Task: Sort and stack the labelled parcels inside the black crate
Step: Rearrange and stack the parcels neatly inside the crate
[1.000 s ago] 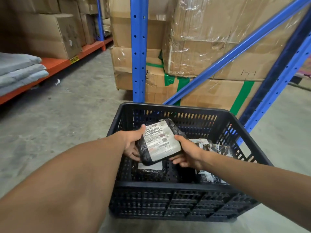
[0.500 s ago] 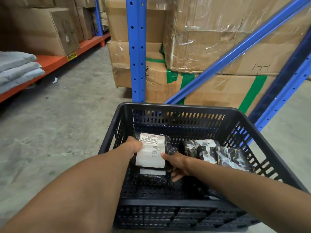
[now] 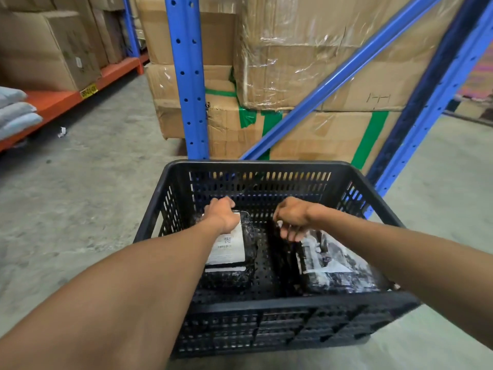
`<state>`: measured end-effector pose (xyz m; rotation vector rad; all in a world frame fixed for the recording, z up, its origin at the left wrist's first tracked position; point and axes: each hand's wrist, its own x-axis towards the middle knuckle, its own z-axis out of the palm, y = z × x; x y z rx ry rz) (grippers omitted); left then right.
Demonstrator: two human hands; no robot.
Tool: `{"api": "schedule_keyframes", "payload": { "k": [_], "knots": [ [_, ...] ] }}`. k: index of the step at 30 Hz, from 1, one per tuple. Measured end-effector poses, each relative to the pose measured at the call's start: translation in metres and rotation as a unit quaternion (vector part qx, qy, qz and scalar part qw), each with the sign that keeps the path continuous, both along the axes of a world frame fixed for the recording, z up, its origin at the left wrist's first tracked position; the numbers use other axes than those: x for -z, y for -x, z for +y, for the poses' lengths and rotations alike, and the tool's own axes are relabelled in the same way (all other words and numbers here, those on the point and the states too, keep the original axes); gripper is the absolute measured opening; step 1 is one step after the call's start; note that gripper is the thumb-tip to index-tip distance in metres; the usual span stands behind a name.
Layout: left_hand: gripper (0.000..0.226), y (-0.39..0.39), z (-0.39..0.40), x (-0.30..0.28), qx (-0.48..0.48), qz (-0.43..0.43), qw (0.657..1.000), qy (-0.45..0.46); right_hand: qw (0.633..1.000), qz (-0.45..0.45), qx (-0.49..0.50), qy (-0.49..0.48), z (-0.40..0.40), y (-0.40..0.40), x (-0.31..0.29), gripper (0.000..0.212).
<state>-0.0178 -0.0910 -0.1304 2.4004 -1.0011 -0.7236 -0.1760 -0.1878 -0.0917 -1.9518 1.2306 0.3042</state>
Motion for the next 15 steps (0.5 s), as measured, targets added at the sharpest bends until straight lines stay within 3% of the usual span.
{"api": "schedule_keyframes", "payload": {
  "k": [2,4,6,9,11,15],
  "knots": [
    [0.024,0.019,-0.013,-0.007,0.072,0.041,0.997,-0.008,0.988,0.032,-0.029,0.146,-0.017,0.019,-0.018,0.028],
    [0.023,0.043,-0.021,-0.014,0.145,0.13,0.978,-0.069,0.965,0.076,-0.075,0.239,-0.035,0.041,-0.025,0.032],
    [0.047,0.068,-0.027,-0.016,0.177,0.213,0.949,-0.149,0.961,0.135,-0.129,0.202,-0.049,0.062,-0.026,0.037],
    [0.055,0.101,-0.034,-0.011,0.184,0.222,0.935,-0.206,0.95,0.24,-0.173,0.103,-0.06,0.085,-0.02,0.065],
    [0.056,0.115,-0.04,-0.009,0.176,0.209,0.94,-0.202,0.943,0.266,-0.179,0.092,-0.062,0.09,-0.012,0.083],
    [0.055,0.121,-0.053,-0.013,0.156,0.233,0.944,-0.174,0.935,0.274,-0.198,0.108,-0.064,0.084,-0.018,0.094]
  ]
}}
